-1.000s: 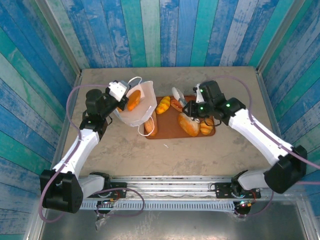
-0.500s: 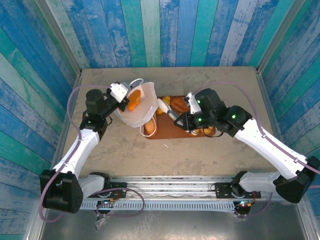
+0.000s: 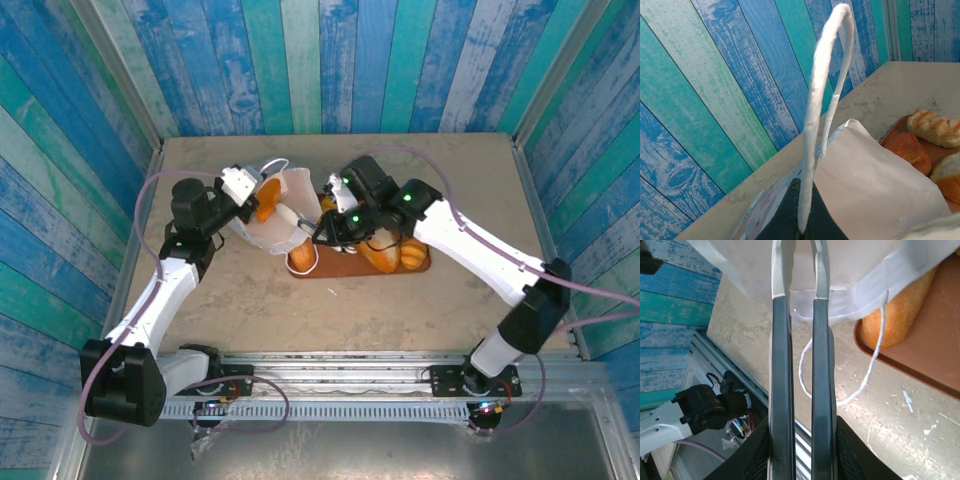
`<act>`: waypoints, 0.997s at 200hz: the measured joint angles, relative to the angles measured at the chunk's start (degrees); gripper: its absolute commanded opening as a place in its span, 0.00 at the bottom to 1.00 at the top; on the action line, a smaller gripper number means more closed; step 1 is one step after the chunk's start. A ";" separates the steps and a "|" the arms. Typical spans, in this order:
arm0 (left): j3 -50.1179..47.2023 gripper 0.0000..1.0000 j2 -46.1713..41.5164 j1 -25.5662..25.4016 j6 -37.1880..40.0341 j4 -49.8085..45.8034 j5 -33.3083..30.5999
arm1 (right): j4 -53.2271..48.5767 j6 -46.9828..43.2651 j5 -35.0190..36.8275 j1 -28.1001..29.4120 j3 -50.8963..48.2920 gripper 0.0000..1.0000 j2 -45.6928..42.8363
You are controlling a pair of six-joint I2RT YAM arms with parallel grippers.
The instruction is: Take the fake bread out of the paper bag
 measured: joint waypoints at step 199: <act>0.00 0.00 1.66 0.02 0.44 1.09 2.71 | -4.15 3.89 1.75 -2.75 22.49 0.45 28.63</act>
